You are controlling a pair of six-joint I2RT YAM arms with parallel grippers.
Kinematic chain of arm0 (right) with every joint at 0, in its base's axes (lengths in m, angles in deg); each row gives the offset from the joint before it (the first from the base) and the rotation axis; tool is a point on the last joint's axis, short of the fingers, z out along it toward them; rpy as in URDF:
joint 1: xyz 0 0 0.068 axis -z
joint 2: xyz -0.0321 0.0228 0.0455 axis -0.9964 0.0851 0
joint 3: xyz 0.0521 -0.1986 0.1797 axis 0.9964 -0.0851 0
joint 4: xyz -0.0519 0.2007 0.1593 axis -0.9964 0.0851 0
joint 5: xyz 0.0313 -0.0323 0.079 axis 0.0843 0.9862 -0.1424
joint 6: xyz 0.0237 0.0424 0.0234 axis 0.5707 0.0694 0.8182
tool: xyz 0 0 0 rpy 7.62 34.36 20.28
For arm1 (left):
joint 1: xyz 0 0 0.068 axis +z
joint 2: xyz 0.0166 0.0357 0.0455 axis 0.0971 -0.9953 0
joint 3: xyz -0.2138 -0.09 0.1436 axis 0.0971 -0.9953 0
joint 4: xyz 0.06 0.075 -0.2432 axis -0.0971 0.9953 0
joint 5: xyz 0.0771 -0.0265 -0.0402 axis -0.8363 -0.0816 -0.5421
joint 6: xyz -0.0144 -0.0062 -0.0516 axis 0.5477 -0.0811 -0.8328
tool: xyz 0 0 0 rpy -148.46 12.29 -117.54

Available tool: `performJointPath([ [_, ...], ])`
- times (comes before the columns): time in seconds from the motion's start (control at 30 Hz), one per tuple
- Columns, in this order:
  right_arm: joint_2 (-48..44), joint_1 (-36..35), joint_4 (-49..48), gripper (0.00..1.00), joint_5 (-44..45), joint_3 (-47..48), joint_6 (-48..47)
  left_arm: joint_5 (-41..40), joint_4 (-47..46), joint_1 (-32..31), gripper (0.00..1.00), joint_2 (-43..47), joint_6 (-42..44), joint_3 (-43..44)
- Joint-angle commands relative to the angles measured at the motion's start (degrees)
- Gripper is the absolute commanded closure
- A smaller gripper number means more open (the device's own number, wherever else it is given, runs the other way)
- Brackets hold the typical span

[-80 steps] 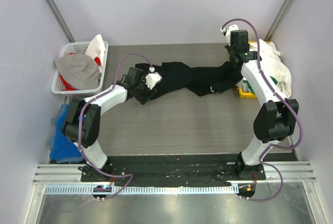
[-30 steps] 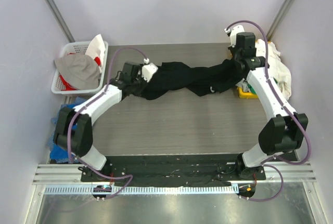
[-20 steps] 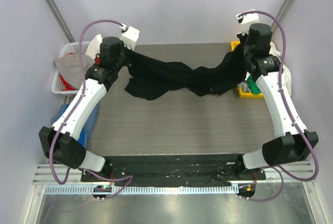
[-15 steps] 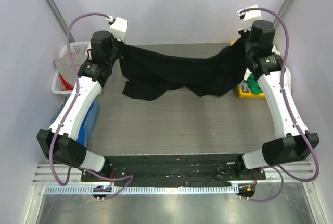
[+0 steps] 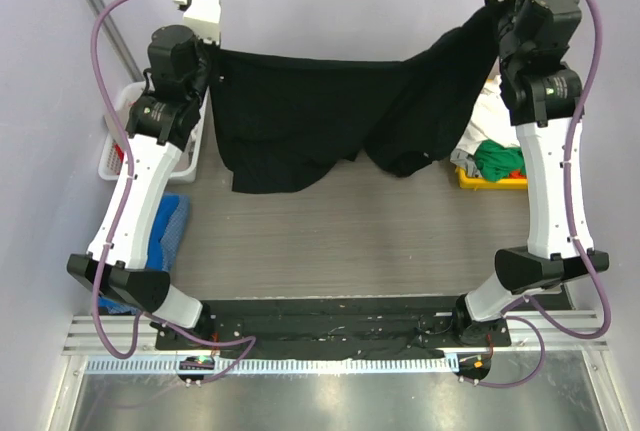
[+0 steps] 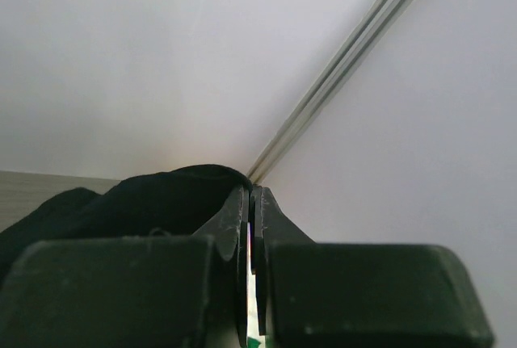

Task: Fold and stack the t-shirts
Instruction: Flatten out the tshirt

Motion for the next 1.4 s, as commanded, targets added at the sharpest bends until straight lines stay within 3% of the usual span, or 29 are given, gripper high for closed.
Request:
performJointPath([
  [0.0, -3.14, -0.05, 4.36, 0.99, -4.15, 4.71, -0.39, 3.36, 4.61, -0.6, 1.0, 0.74, -2.18, 4.94],
  [0.2, -9.74, -0.23, 8.93, 0.99, -13.64, 3.65, 6.46, 6.01, 4.79, -7.27, 1.0, 8.8, -2.53, -1.38],
  [0.37, -18.18, -0.31, 7.62, 0.99, -19.62, -0.65, 12.27, 6.28, 3.04, -7.63, 1.0, 17.08, -3.77, -5.69],
  [0.67, -21.88, 0.21, 7.88, 0.99, -21.56, 2.84, 12.63, 4.43, 5.93, -7.63, 1.0, 23.77, -2.45, -1.84],
  [0.87, -17.49, 0.39, 8.67, 0.99, -13.84, 11.8, 9.03, -0.48, 3.92, -7.72, 1.0, 23.77, 0.18, -2.7],
  [1.1, -11.09, 0.3, 3.76, 0.99, -7.86, 14.19, 5.87, -8.57, -5.29, -7.72, 1.0, 19.13, 4.49, -4.55],
  [1.37, -1.67, 0.39, 1.11, 0.99, -2.24, 20.43, 2.96, -12.36, -10.33, -1.93, 1.0, 7.61, 3.45, 4.14],
])
